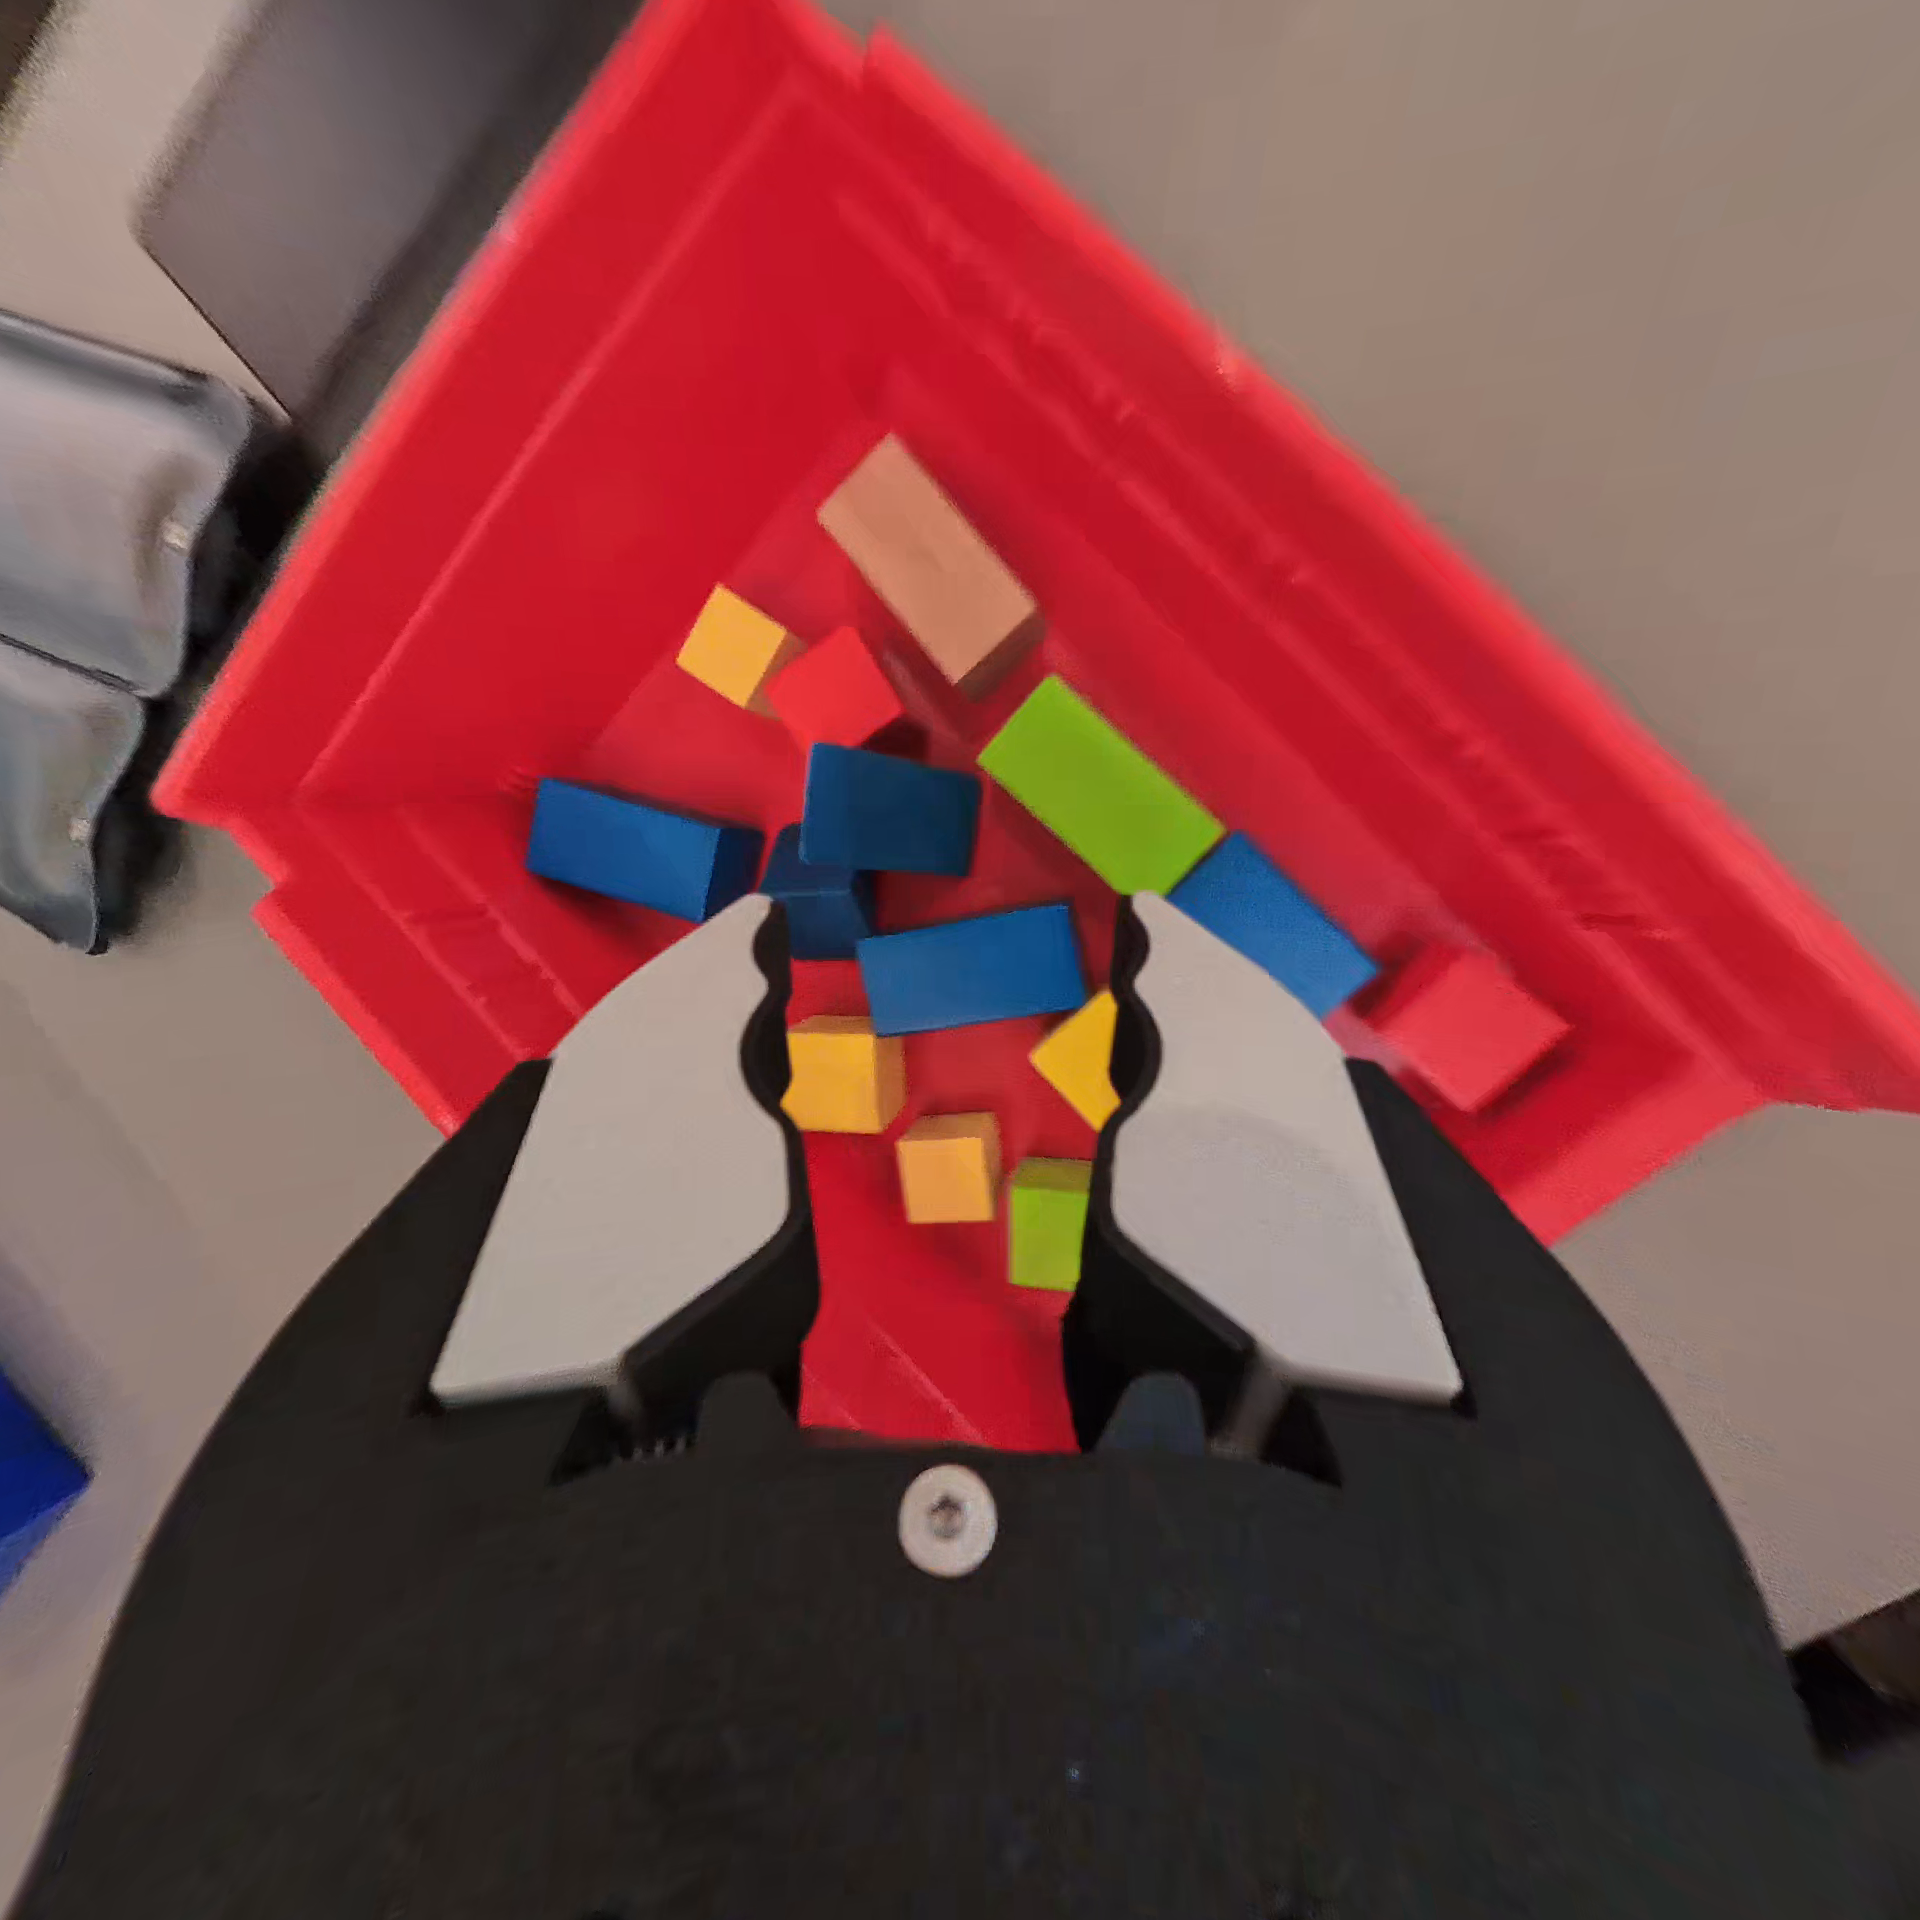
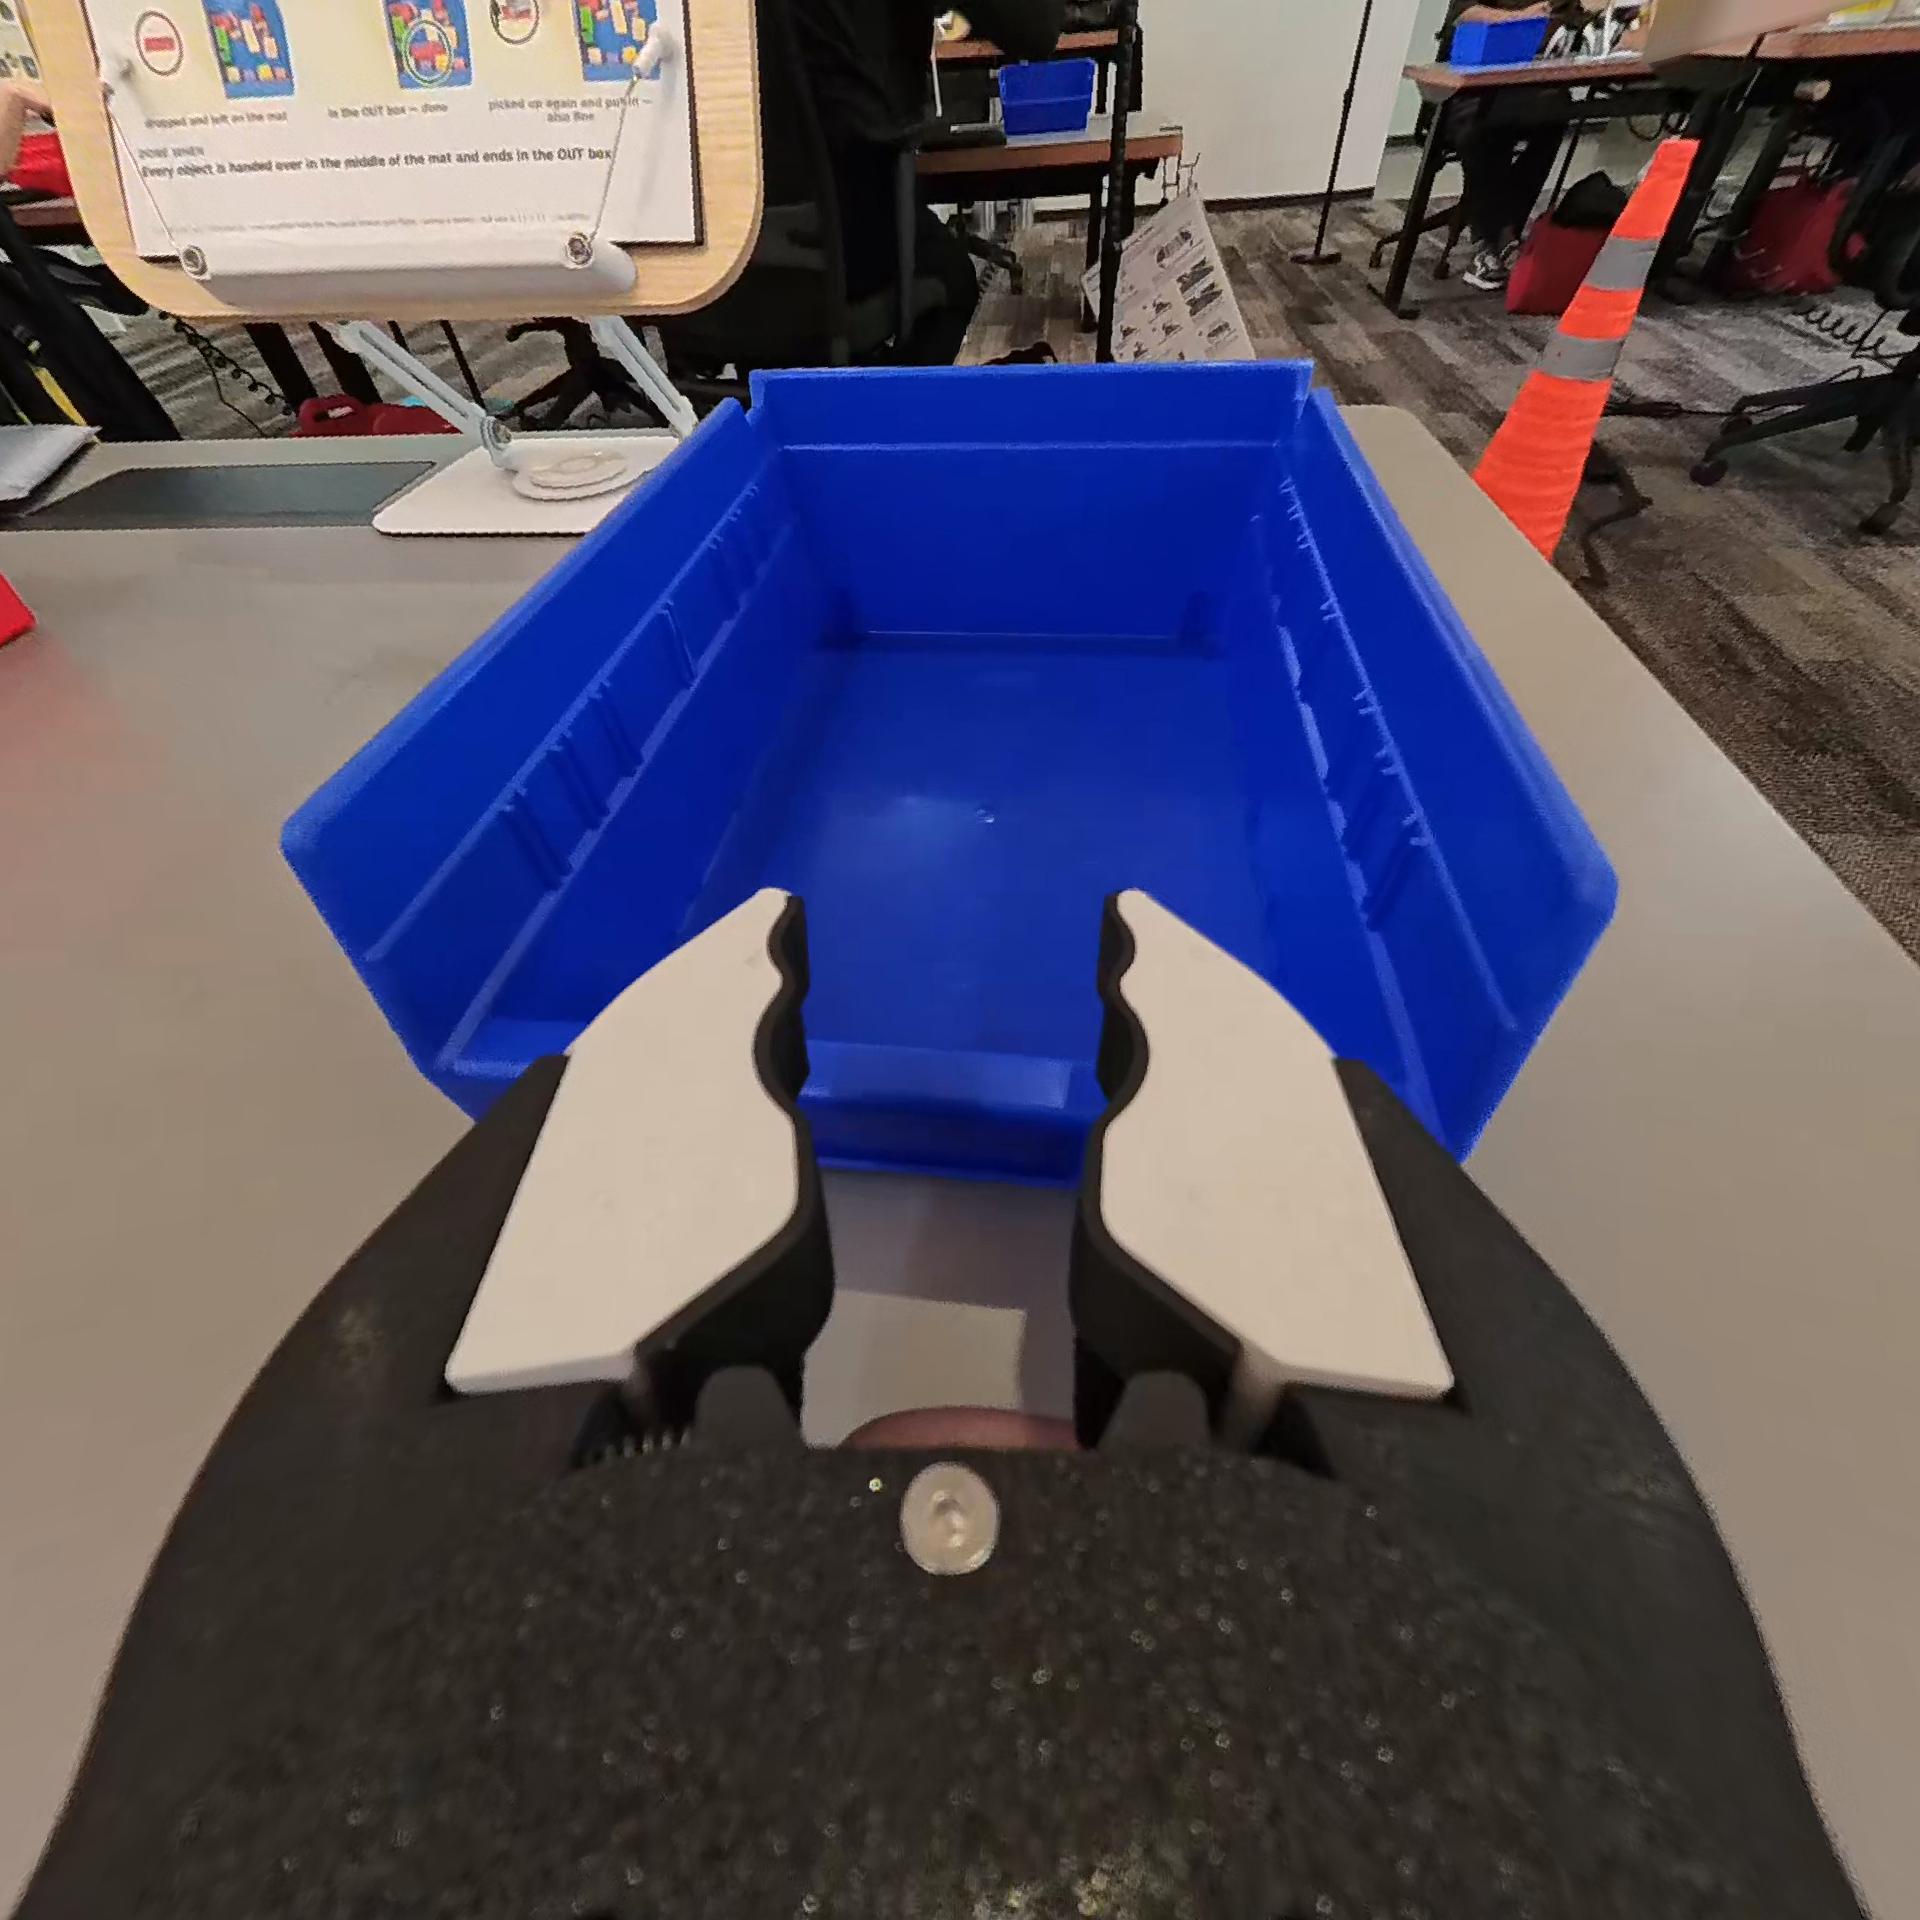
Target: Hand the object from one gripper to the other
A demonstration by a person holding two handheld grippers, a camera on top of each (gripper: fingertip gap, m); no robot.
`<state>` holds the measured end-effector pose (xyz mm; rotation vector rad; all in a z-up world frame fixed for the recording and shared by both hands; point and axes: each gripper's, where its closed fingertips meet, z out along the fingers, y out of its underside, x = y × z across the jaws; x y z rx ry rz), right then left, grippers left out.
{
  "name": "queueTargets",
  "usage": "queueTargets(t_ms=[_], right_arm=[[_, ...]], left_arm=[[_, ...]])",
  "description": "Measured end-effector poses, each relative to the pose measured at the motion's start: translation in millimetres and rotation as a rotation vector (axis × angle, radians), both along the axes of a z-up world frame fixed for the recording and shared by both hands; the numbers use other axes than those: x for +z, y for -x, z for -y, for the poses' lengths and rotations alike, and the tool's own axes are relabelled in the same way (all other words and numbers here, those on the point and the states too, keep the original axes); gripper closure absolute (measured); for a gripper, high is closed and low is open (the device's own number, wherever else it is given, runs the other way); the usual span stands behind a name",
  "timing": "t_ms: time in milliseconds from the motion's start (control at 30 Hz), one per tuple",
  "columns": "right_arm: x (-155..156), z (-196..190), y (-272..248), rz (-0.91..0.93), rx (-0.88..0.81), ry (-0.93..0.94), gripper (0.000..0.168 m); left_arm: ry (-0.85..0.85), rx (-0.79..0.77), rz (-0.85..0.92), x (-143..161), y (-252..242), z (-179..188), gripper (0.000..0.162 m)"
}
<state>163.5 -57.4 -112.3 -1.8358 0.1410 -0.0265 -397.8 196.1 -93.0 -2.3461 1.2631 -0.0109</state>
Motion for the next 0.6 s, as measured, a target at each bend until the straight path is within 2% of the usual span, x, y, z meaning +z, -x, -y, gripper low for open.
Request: queueTargets(t_ms=[133,267,300,367,467,600], right_arm=[[-5.1,-5.2,5.2,-0.008,0.026,0.017,0.115],[-7.7,-6.9,12.9,0.015,0.054,0.033,0.115],[-6.9,-6.8,15.7,0.02,0.064,0.029,0.115],[-5.0,-5.9,20.8,0.026,0.082,0.02,0.115],[-0.9,-3.6,27.9,0.033,0.105,0.004,0.116],[4.9,0.4,39.2,0.049,0.131,-0.02,0.117]], left_arm=[[0.161,0.036,-0.036,-38.6,4.8,-29.0,0.103],[0.248,0.044,-0.115,-62.7,11.6,-43.7,0.105],[0.265,0.032,-0.151,-68.9,14.2,-42.7,0.112],[0.305,-0.004,-0.22,-79.6,20.3,-36.6,0.137],[0.28,-0.048,-0.151,-72.0,10.1,-34.3,0.143],[0.197,-0.088,-0.05,-48.9,3.4,-29.7,0.143]])
